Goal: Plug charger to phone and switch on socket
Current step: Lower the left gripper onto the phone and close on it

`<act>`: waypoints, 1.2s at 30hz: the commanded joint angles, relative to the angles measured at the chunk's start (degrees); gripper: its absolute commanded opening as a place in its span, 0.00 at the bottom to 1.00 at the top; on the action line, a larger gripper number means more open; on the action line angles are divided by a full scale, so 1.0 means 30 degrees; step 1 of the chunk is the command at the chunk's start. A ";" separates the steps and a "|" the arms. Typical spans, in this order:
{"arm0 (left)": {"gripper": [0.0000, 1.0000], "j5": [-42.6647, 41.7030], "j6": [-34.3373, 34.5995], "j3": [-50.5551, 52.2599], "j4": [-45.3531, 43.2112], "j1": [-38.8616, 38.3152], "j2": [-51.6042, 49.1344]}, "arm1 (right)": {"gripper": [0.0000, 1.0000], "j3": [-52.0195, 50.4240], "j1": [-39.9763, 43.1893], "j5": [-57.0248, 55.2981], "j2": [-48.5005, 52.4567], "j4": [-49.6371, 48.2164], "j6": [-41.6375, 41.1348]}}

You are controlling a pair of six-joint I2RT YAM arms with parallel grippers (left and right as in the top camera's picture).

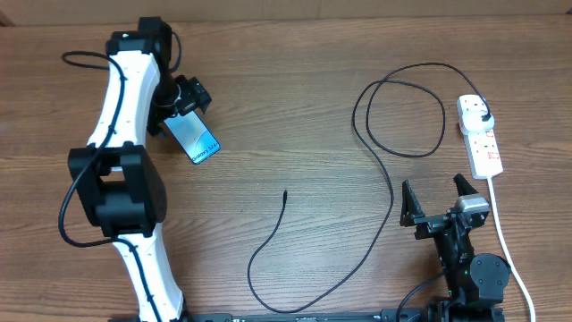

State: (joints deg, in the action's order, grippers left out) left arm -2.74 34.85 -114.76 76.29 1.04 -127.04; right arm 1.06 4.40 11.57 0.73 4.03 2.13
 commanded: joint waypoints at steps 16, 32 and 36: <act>1.00 0.0146 0.1151 -0.0372 -0.0233 -0.0386 -0.2863 | 1.00 -0.0204 -0.0095 -0.0138 -0.0189 -0.0095 -0.0073; 1.00 0.0619 0.1377 -0.0372 -0.0306 -0.0328 -0.2863 | 1.00 -0.0204 -0.0095 -0.0138 -0.0189 -0.0095 -0.0073; 1.00 0.0940 0.1384 -0.0372 -0.0153 -0.0321 -0.2863 | 1.00 -0.0197 -0.0095 -0.0138 -0.0189 -0.0095 -0.0080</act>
State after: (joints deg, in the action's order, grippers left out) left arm -1.67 37.60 -114.80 75.40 -0.03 -135.33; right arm 1.06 4.40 11.60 0.73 4.03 2.11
